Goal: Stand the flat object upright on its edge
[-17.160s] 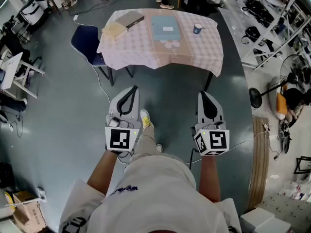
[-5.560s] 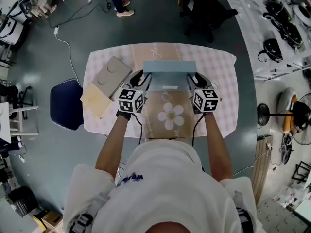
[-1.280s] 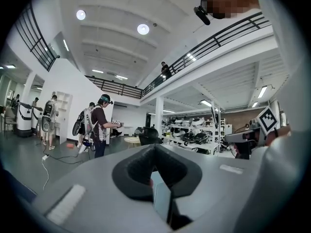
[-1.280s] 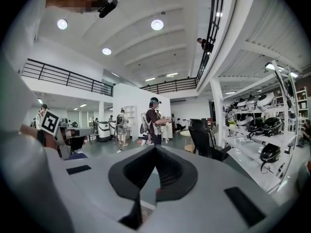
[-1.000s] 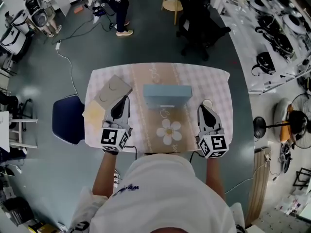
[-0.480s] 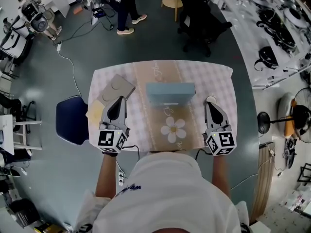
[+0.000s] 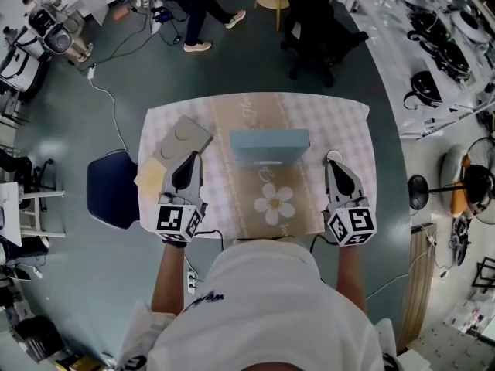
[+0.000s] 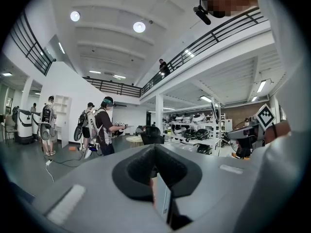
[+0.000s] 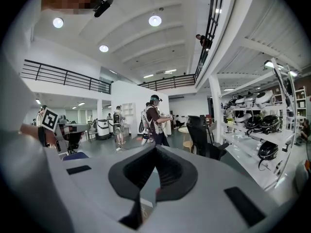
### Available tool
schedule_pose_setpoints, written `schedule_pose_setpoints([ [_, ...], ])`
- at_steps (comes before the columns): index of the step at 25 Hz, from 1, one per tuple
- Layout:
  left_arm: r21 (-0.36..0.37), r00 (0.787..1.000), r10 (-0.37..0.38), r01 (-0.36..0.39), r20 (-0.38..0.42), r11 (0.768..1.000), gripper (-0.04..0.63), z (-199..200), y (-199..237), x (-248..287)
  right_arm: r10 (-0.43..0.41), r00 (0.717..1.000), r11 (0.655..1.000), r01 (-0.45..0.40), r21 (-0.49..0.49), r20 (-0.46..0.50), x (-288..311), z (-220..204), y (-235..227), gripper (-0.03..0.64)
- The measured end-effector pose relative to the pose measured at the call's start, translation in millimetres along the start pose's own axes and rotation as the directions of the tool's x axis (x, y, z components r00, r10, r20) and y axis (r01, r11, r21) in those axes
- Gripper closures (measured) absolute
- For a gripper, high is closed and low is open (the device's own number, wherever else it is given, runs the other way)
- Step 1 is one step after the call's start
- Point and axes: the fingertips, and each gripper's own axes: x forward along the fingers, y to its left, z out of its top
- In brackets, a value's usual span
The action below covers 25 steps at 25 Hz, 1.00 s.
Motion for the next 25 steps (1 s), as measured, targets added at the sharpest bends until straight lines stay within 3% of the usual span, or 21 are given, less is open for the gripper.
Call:
schedule_pose_setpoints([
  [19, -0.022, 1.000, -0.013, 0.013, -0.022, 1.000, 0.594, -9.0, -3.2, -0.4, -0.004, 1.000, 1.000, 0.003, -0.012, -0.023, -1.7, -4.0, 1.4, 0.614],
  [25, -0.056, 0.997, -0.032, 0.028, -0.066, 0.998, 0.594, -35.9, -10.1, -5.9, 0.043, 0.997, 0.997, -0.047, -0.061, -0.068, 7.0, -5.9, 5.4, 0.614],
])
